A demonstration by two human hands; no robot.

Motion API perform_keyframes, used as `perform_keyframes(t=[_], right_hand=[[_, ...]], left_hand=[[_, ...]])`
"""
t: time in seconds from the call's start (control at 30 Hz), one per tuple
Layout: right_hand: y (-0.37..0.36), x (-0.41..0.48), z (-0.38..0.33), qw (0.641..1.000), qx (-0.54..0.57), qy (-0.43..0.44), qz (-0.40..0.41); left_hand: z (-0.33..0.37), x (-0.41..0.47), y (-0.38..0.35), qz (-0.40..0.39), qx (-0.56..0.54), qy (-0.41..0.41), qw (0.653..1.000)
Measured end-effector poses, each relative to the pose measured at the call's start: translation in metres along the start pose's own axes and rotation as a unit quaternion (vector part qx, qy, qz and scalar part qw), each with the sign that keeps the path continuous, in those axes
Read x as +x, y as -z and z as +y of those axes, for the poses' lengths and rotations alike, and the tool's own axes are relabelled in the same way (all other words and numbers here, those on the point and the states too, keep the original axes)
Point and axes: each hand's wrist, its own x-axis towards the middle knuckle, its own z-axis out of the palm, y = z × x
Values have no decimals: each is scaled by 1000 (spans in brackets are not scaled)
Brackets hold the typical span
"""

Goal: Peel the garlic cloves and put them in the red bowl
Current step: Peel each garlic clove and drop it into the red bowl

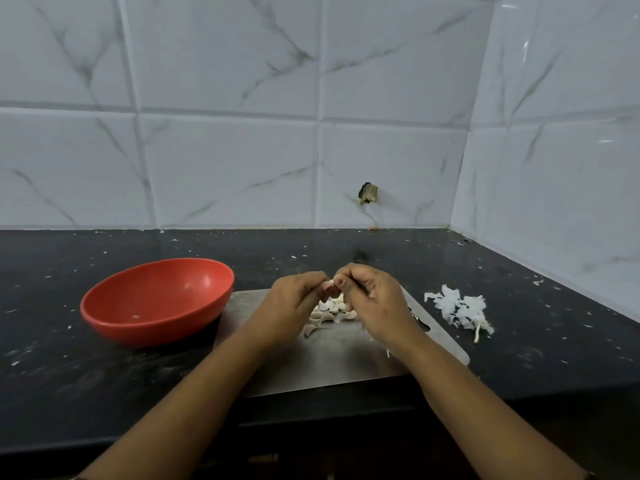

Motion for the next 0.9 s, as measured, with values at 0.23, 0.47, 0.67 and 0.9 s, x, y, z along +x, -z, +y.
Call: perform_keyframes(t=[0.23,0.47,0.67,0.9], right_hand=[[-2,-1,4,992,-80,86,35],[-7,0,14,985,-162,42,47],[-10,0,12,985,-159,-12,70],[-10,-1,12,978,-202,35,39]], left_hand=[[8,0,1,-52,-210,113,970],[3,-2,2,-4,190,18,982],[7,-8,-8,53,367,-32,928],[2,-8,-14,96,338,-3,936]])
